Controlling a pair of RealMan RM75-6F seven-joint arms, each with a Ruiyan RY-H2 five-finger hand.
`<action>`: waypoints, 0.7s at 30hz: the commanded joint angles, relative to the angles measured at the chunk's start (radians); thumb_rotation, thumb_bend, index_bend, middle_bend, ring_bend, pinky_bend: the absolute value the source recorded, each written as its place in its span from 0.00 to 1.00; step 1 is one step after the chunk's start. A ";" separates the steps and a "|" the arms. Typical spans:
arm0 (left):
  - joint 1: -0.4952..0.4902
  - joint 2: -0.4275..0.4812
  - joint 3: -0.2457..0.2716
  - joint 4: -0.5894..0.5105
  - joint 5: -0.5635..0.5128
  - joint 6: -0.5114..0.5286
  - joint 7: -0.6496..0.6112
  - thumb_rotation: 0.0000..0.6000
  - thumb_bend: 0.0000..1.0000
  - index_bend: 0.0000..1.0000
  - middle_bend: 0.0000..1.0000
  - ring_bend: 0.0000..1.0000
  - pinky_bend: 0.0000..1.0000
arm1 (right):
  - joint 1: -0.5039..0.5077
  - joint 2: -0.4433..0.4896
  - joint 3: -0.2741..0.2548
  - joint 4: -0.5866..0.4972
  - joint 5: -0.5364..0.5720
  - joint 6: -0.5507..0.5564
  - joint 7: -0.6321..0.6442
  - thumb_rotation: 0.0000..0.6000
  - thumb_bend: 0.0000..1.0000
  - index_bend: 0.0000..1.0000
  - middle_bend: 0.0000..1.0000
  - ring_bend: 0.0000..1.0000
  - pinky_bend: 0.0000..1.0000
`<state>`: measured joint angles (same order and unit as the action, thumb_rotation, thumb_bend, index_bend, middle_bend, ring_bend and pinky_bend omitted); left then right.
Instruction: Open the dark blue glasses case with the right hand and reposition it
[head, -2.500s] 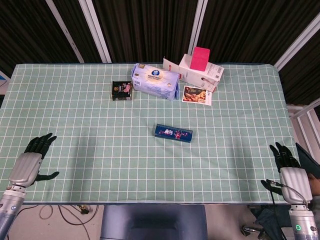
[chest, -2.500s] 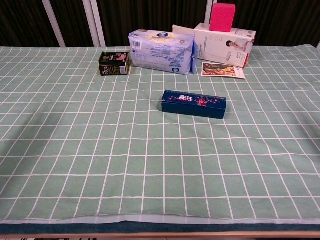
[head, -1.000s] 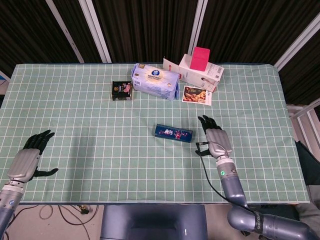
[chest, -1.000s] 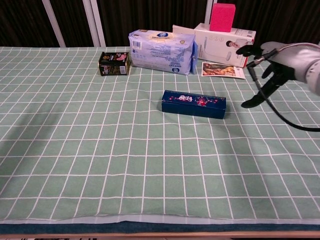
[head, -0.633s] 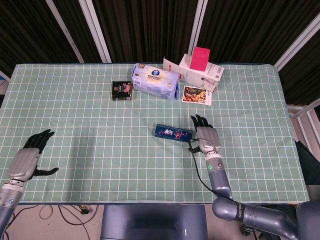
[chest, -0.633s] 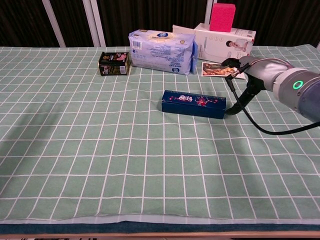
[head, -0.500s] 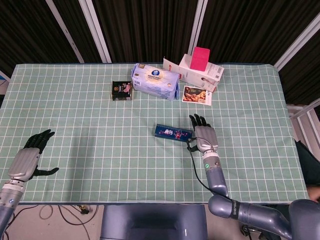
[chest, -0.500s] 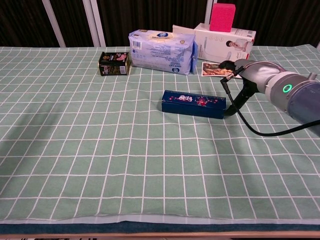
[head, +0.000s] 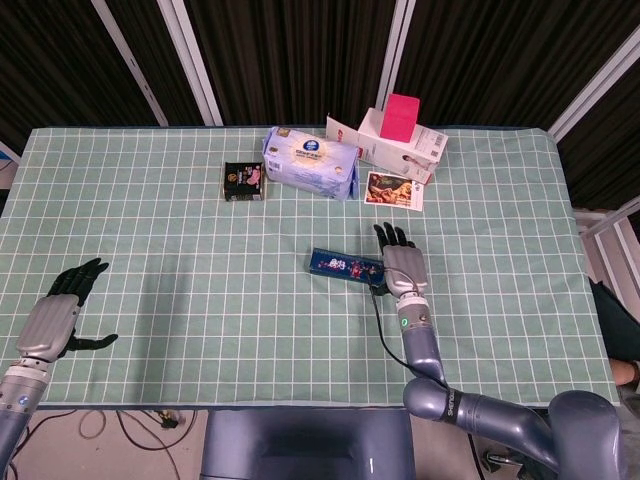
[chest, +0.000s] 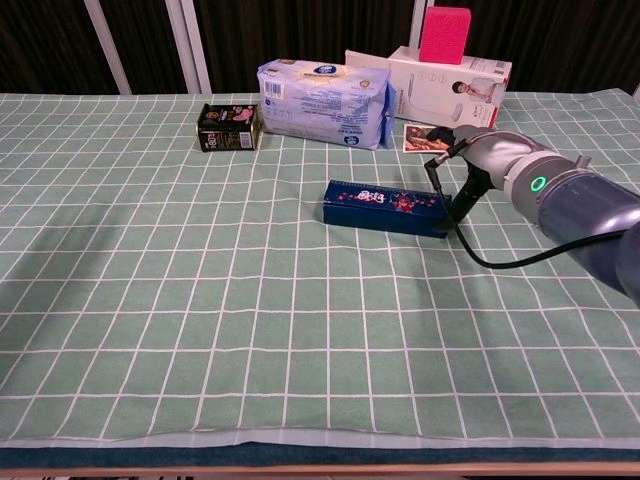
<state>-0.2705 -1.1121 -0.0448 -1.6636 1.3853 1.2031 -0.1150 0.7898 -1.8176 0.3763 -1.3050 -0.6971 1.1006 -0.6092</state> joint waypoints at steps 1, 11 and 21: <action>0.000 0.000 -0.002 -0.002 -0.004 -0.001 -0.001 1.00 0.01 0.00 0.00 0.00 0.00 | 0.015 -0.018 0.009 0.033 0.003 -0.011 0.009 1.00 0.12 0.00 0.00 0.00 0.24; -0.002 0.001 -0.002 -0.005 -0.012 -0.008 -0.002 1.00 0.01 0.00 0.00 0.00 0.00 | 0.030 -0.024 0.026 0.089 0.010 -0.021 0.026 1.00 0.12 0.00 0.00 0.00 0.24; -0.002 0.002 -0.002 -0.009 -0.016 -0.011 -0.006 1.00 0.01 0.00 0.00 0.00 0.00 | 0.035 -0.022 0.032 0.090 0.019 -0.022 0.032 1.00 0.12 0.00 0.00 0.00 0.24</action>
<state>-0.2725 -1.1099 -0.0472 -1.6724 1.3693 1.1919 -0.1211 0.8251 -1.8399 0.4087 -1.2140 -0.6787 1.0781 -0.5776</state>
